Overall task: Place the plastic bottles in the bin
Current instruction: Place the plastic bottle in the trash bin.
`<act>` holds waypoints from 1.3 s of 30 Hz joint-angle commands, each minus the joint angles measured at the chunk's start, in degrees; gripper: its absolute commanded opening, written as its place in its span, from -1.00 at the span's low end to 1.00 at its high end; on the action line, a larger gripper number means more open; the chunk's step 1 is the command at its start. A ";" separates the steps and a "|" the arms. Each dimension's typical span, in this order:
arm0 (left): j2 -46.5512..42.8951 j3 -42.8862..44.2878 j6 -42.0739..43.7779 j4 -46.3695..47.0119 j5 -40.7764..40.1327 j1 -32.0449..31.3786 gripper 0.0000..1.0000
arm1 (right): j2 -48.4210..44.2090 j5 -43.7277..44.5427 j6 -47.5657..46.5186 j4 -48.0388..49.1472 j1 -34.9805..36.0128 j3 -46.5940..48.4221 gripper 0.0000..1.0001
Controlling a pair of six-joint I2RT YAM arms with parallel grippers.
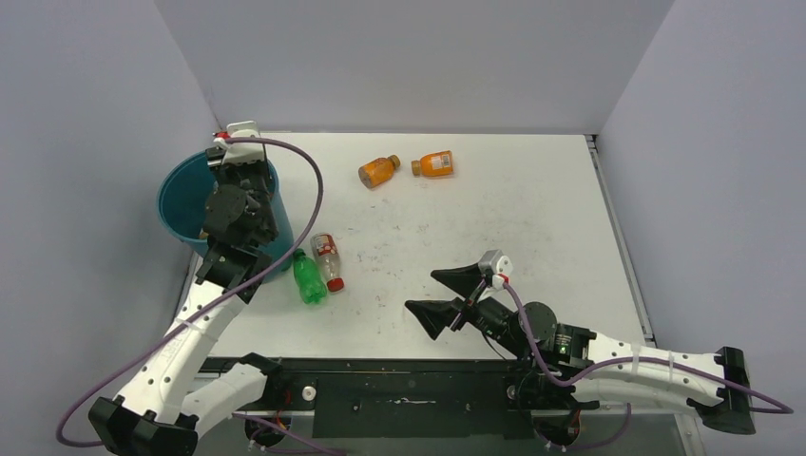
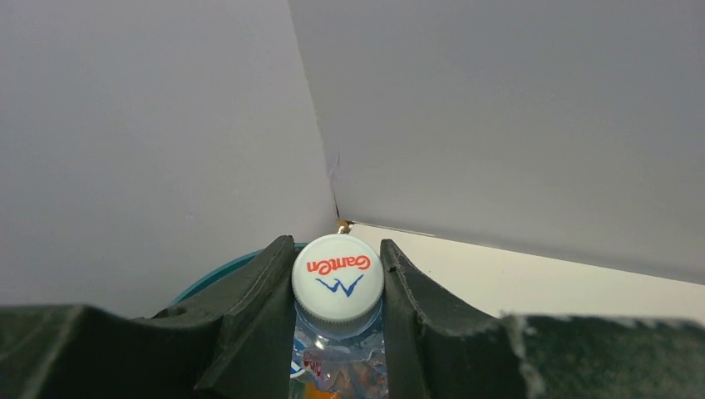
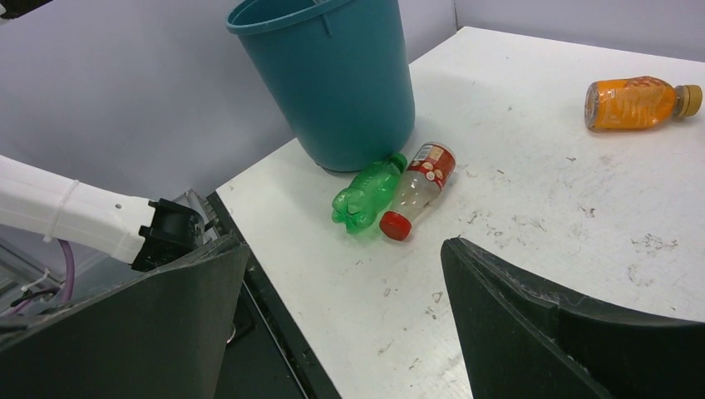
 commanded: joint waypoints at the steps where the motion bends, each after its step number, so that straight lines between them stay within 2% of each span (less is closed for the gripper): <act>1: -2.37 -1.26 -0.22 0.88 -1.21 0.28 -1.00 | 0.91 0.18 0.99 4.64 0.29 0.40 0.79; 6: 0.06 -2.88 -2.05 -0.92 -1.97 0.51 -1.00 | 1.43 0.01 1.13 4.66 0.33 0.66 0.79; 12: 6.15 -3.67 -14.81 -9.93 1.94 4.03 -1.00 | 2.21 -0.34 1.31 5.06 0.33 1.03 0.79; 23: 3.89 -8.66 -22.14 -12.13 3.56 7.06 -1.00 | 2.19 -0.56 1.57 5.70 0.32 0.86 0.79; 26: 0.04 -8.98 -20.61 -10.74 2.16 7.09 -1.00 | 2.33 -0.89 1.66 5.80 0.33 0.93 0.79; 30: -2.86 -5.29 -15.58 -11.93 -0.17 7.01 -1.00 | 2.64 -1.00 1.74 6.35 0.33 0.99 0.79; 39: -5.92 -4.02 -7.16 -10.66 -6.27 6.30 -1.00 | 5.06 -2.77 1.73 8.16 0.33 1.91 0.79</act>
